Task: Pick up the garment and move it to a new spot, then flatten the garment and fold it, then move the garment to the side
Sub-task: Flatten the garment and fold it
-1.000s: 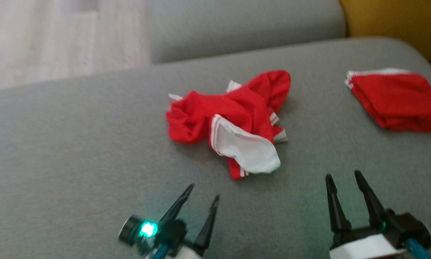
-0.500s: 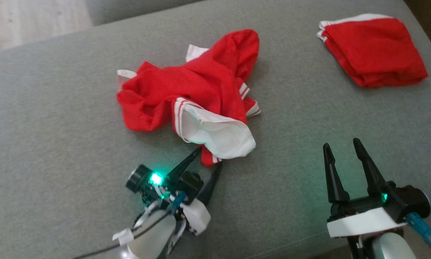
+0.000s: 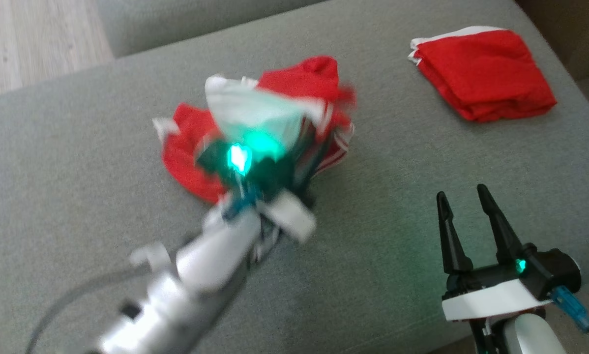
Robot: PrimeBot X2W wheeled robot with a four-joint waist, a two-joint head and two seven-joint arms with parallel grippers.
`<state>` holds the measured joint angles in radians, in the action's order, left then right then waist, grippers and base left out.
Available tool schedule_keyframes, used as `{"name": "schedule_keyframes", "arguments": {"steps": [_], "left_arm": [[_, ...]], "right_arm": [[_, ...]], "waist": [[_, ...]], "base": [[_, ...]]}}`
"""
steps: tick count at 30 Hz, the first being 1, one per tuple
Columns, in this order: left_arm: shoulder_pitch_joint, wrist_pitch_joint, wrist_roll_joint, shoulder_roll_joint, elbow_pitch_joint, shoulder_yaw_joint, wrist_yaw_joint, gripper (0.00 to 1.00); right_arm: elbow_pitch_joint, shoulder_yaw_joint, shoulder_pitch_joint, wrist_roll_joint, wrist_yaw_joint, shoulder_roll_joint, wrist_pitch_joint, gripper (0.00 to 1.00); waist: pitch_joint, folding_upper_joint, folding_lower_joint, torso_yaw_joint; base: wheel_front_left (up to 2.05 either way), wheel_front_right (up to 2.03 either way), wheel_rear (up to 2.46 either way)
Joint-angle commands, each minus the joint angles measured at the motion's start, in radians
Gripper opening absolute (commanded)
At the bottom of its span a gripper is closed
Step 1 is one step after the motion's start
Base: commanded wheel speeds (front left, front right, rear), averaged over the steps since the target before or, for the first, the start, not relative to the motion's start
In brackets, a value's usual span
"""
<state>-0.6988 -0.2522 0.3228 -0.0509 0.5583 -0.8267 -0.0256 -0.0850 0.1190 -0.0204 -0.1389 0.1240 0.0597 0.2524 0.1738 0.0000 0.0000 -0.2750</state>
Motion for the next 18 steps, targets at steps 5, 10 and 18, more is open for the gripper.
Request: {"name": "schedule_keyframes", "arguments": {"steps": [5,10,18], "left_arm": [[-0.281,-0.009,0.04,0.001,-0.079,0.147,-0.049,0.0],[-0.492,-0.009,0.075,-0.009,-0.034,0.306,-0.064,0.0],[-0.332,-0.009,0.151,-0.076,0.034,0.479,-0.03,0.0]], "right_arm": [[0.02,0.033,-0.003,-0.011,0.007,-0.006,0.009,1.0],[0.018,0.027,-0.034,-0.014,0.007,-0.009,0.009,1.0],[0.046,-0.015,-0.07,-0.016,0.007,-0.009,0.009,1.0]], "waist": [[-0.068,0.0,0.0,-0.035],[-0.116,0.0,0.0,-0.042],[-0.124,0.0,0.0,0.041]], "base": [[0.0,0.0,0.0],[0.0,0.0,0.0],[0.0,0.0,0.0]]}}
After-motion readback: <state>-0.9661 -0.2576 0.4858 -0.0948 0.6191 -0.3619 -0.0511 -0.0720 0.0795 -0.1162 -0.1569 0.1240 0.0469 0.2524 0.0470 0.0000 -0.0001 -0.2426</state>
